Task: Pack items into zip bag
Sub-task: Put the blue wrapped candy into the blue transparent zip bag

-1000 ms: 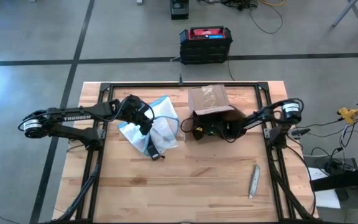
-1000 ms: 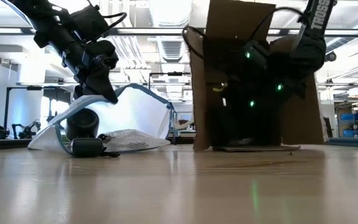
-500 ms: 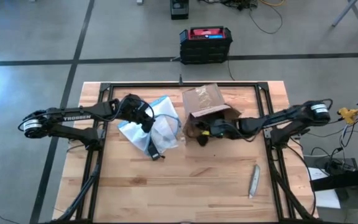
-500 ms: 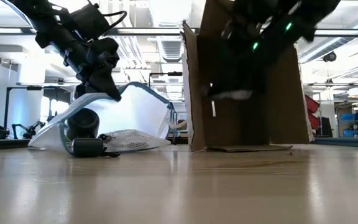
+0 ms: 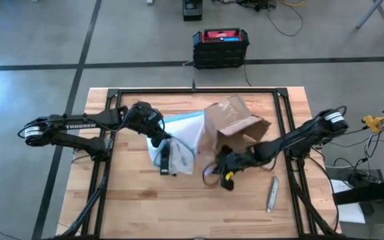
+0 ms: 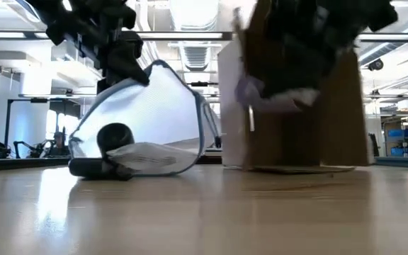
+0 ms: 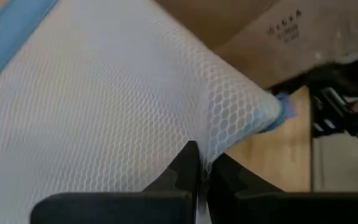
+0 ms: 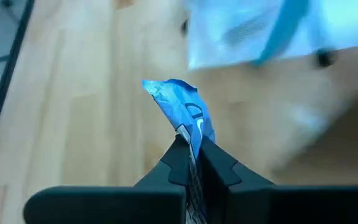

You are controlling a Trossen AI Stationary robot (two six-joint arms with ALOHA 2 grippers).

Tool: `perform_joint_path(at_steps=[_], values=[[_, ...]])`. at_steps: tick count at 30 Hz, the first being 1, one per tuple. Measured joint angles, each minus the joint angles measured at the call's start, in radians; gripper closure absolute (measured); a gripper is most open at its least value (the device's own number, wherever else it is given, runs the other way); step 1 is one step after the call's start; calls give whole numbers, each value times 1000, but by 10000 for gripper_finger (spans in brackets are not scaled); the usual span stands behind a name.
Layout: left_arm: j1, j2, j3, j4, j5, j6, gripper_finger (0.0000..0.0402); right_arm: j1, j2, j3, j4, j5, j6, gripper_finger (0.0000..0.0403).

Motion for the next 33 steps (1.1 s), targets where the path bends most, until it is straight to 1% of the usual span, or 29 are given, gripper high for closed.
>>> perform_joint_path(at_steps=[3, 5, 7, 13, 16, 18, 21, 23, 25, 27, 29, 32, 33], values=[[-20, 0, 0, -103, -17, -94, 401, 76, 94, 21, 96, 19, 46, 403], [-35, -4, 0, -180, -58, -165, 401, 121, 150, 72, 129, 49, 61, 403], [-59, -8, 0, -218, -100, -203, 401, 153, 208, 134, 129, 75, 65, 403], [-172, -8, 0, -235, -124, -301, 401, 152, 434, 364, 125, 89, 43, 402], [-240, -8, 0, -238, -167, -336, 401, 138, 549, 500, 119, 128, 25, 402], [-275, -8, 0, -250, -199, -350, 401, 131, 631, 601, 95, 178, 30, 402], [-303, -7, -1, -251, -235, -359, 401, 118, 751, 773, 29, 244, 56, 402], [-307, -7, -1, -251, -240, -358, 401, 108, 827, 894, -34, 273, 70, 402], [-316, -8, -1, -251, -231, -357, 401, 96, 895, 1009, -139, 324, 125, 402], [-338, -10, -1, -251, -195, -348, 401, 81, 939, 1107, -281, 387, 225, 402], [-373, -11, -1, -253, -155, -329, 401, 61, 956, 1176, -439, 457, 318, 402], [-431, -11, -1, -289, -149, -325, 401, 33, 956, 1226, -629, 556, 417, 402], [-448, -11, -1, -300, -147, -325, 401, 24, 950, 1231, -672, 572, 435, 402]])
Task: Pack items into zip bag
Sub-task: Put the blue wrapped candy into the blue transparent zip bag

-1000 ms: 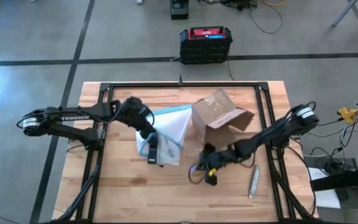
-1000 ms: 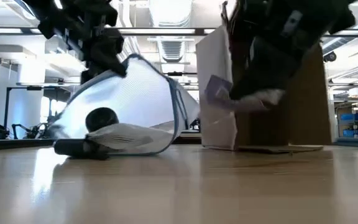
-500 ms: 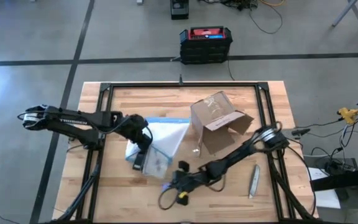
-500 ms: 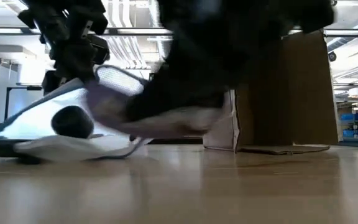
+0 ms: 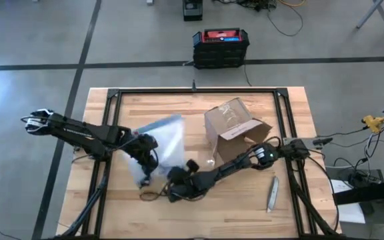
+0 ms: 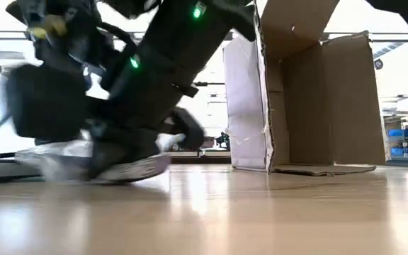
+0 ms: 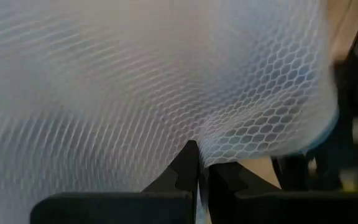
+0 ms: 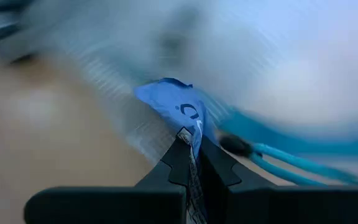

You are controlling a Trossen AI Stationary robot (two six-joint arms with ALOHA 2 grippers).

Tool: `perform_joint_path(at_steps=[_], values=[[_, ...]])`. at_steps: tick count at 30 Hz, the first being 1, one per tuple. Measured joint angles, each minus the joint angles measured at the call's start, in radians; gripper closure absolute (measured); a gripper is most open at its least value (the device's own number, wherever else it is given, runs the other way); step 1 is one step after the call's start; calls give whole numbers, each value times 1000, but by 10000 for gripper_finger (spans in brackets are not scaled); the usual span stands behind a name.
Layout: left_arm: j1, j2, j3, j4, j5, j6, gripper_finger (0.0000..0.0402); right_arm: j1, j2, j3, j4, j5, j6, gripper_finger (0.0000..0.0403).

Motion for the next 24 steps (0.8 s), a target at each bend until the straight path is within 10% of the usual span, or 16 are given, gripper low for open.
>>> perform_joint_path(at_steps=[6, 15, 24], values=[[-45, 0, -1, -15, -37, -2, 401, -39, -75, 5, 12, -4, -49, 402], [-44, 3, -1, -17, -165, 1, 401, -21, -76, 1, 172, -316, -204, 402], [-50, 4, -2, 31, -192, 57, 401, -63, -71, -24, 228, -163, -314, 389]])
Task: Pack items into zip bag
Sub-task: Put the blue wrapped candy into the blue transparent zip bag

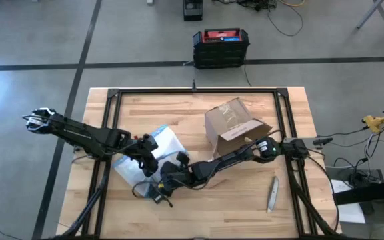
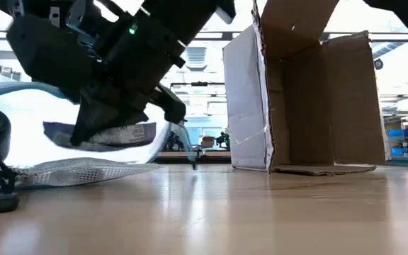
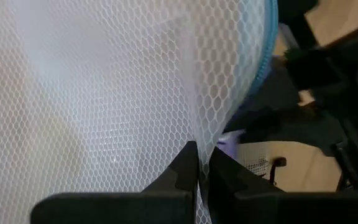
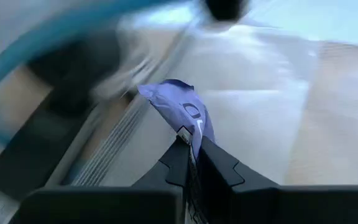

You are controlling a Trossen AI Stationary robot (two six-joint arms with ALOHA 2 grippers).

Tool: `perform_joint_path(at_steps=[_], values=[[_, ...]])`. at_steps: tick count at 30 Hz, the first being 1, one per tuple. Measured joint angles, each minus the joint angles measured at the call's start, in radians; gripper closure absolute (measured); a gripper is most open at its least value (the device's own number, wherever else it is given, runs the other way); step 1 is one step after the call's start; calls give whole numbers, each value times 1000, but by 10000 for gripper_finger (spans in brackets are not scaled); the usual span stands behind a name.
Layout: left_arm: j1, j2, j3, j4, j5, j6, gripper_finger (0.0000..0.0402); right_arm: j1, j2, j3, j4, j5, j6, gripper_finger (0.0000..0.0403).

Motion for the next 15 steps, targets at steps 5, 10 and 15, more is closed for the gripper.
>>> perform_joint_path(at_steps=[5, 10, 15], values=[[0, 6, -1, 14, -6, 1, 401, -28, 0, 1, 36, 8, -99, 351], [-1, 22, -6, 18, -5, 2, 401, -32, -2, 26, 29, 4, -226, 292], [-12, 31, -6, 18, -2, 2, 401, -4, -23, 92, -185, -58, -288, 242]])
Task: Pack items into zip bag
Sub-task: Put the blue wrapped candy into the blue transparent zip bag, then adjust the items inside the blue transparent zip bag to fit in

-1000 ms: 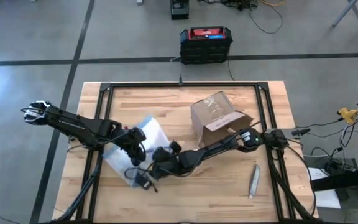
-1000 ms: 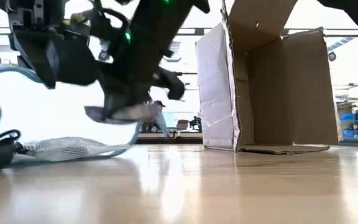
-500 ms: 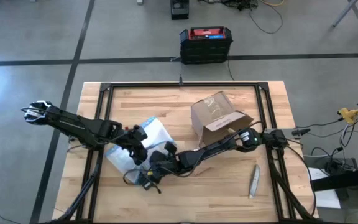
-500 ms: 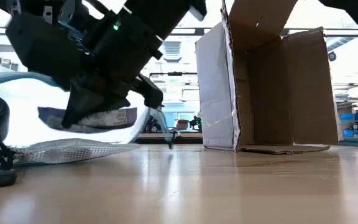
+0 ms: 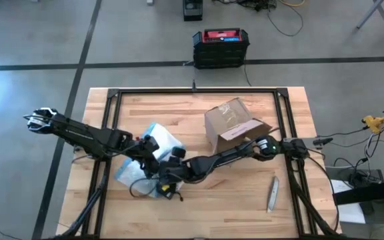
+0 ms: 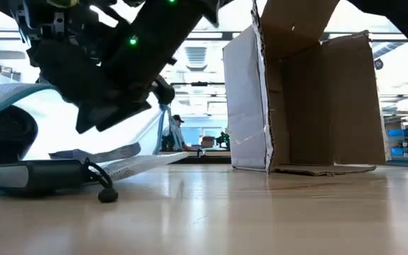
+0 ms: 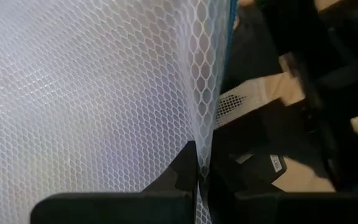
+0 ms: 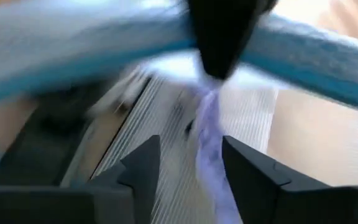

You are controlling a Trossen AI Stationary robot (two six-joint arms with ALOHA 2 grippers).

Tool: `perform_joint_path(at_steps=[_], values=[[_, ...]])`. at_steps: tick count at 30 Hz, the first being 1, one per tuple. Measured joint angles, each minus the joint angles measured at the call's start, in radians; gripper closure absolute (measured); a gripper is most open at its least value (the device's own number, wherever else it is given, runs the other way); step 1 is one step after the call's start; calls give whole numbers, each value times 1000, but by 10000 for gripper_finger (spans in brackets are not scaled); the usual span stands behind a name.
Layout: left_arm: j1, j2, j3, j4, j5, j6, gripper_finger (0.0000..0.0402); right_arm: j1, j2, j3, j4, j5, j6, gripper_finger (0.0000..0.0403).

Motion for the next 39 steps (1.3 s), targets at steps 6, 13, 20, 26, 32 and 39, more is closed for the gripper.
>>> perform_joint_path(at_steps=[6, 13, 20, 26, 32, 39], values=[[-4, 0, 0, -3, 33, -6, 401, 97, -54, 22, -201, -124, 31, 233], [-4, 0, 0, -2, 32, -7, 401, 191, -28, -36, -220, -130, 182, 303], [-17, 0, 0, 49, 37, 61, 401, 141, 57, -39, -61, -123, 236, 396], [-58, 0, 0, 61, 40, 145, 401, 21, 69, -42, 135, -96, 215, 399], [-66, 6, 0, 63, 26, 179, 401, -82, 68, -42, 185, -91, 158, 402], [-68, 34, 0, 64, 5, 179, 401, -105, 49, -42, 166, -126, 131, 403]])
